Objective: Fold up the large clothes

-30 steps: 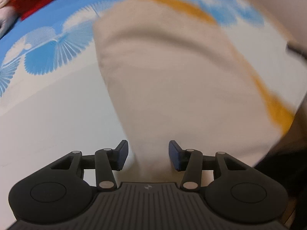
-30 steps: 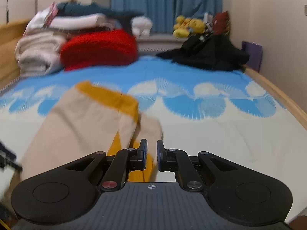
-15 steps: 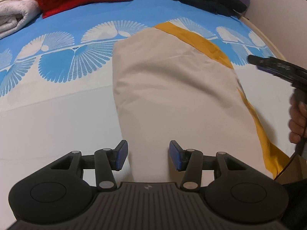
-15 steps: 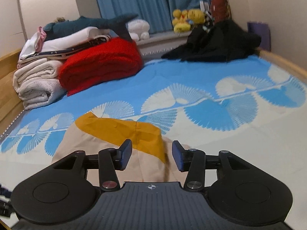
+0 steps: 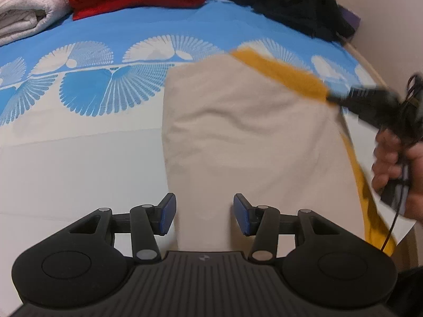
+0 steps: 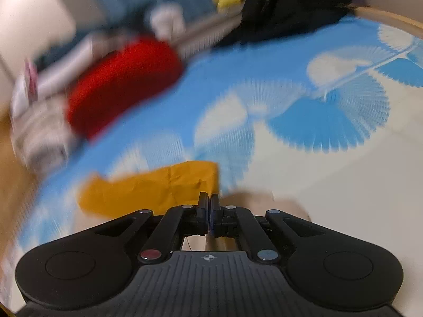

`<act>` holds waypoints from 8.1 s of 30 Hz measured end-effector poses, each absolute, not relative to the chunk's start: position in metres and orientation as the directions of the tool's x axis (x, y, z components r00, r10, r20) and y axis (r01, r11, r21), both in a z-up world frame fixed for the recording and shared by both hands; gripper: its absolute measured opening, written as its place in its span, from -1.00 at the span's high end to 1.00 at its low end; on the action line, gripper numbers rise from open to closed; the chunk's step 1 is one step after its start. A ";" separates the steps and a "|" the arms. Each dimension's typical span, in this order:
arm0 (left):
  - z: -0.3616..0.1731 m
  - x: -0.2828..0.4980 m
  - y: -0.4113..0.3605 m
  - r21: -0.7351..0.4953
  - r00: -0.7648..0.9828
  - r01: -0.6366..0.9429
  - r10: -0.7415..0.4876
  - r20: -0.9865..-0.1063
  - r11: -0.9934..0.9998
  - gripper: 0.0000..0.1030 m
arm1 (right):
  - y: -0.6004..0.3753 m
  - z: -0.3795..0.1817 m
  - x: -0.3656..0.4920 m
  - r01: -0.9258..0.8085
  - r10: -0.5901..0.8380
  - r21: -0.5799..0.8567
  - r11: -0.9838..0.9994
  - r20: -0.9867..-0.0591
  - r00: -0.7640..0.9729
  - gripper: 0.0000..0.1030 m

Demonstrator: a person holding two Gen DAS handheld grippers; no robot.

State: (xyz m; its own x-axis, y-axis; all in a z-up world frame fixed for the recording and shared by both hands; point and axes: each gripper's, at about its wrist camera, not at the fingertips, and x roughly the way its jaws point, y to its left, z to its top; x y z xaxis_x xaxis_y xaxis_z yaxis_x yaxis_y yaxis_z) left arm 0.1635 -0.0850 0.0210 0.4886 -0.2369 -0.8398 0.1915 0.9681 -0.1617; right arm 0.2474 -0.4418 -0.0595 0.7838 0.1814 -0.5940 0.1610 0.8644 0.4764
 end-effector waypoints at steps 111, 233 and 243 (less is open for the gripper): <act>-0.105 0.288 -0.039 -0.676 0.348 -0.013 -0.631 -0.694 0.737 -0.65 | -0.409 -0.087 0.159 0.292 0.095 0.238 0.926 -0.897 0.431 -0.54; 0.036 -0.004 -0.040 -0.079 0.785 0.003 -0.051 -0.618 0.997 -0.99 | -0.231 0.032 -0.034 -0.008 -0.055 -0.127 0.992 -0.482 0.874 -0.98; 0.032 0.002 -0.040 -0.062 0.775 0.036 -0.067 -0.629 0.997 -0.99 | -0.218 0.027 -0.039 -0.007 -0.051 -0.121 0.993 -0.473 0.880 -0.98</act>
